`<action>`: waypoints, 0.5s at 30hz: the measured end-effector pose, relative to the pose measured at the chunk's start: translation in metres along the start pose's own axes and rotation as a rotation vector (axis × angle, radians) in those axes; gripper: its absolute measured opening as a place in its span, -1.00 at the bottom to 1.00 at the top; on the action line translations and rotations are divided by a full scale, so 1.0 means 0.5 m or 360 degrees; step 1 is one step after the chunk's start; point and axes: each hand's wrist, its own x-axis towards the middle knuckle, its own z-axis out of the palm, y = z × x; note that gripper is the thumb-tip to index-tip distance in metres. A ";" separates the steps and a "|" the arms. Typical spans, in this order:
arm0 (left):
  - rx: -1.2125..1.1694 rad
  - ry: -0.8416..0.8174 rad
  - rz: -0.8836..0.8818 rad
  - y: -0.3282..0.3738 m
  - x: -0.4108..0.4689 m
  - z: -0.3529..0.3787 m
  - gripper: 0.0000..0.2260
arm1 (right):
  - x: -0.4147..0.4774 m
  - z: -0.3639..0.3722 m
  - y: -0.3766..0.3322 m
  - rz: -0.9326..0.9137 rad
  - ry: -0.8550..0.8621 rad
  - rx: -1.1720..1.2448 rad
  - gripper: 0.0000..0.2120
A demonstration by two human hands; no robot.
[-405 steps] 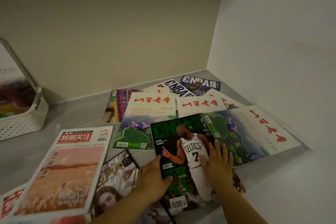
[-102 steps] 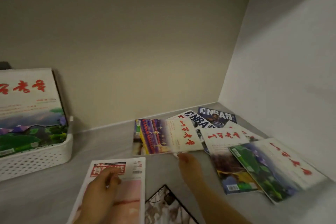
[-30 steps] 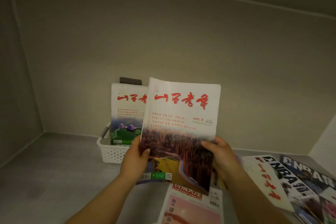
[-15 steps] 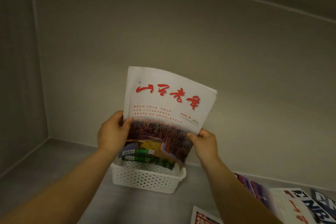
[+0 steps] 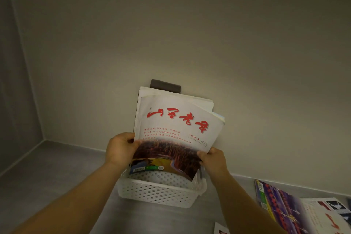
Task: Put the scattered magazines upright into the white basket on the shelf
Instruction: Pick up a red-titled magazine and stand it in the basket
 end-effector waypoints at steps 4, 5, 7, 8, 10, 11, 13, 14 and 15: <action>0.0019 0.0056 -0.0052 -0.015 0.017 0.022 -0.85 | 0.014 0.010 0.013 -0.0004 0.0003 -0.0051 -0.80; 0.0042 0.0089 -0.0070 -0.018 0.022 0.023 -0.86 | 0.017 0.014 0.016 -0.0033 0.0016 -0.0077 -0.79; 0.0095 0.0160 -0.0095 -0.020 0.030 0.026 -0.87 | 0.018 0.022 0.019 -0.0094 0.0096 -0.0071 -0.76; 0.0112 0.0192 -0.0101 -0.020 0.033 0.028 -0.84 | 0.016 0.026 0.017 -0.0123 0.0136 -0.0004 -0.73; 0.0113 0.0224 -0.0084 -0.020 0.037 0.038 -0.67 | 0.013 0.035 0.012 -0.0135 0.0145 0.0203 -0.62; 0.0106 0.0220 -0.0059 -0.019 0.038 0.044 -0.58 | 0.014 0.039 0.011 -0.0124 0.0119 0.0273 -0.54; 0.0052 0.0160 0.0011 -0.014 0.040 0.055 -0.53 | 0.019 0.049 0.014 -0.0154 0.0040 0.0257 -0.40; 0.0008 0.0105 0.0048 -0.011 0.040 0.061 -0.56 | 0.023 0.054 0.013 -0.0186 0.0011 0.0207 -0.37; -0.0036 0.0047 0.0072 -0.009 0.041 0.067 -0.59 | 0.028 0.060 0.011 -0.0207 -0.0013 0.0163 -0.36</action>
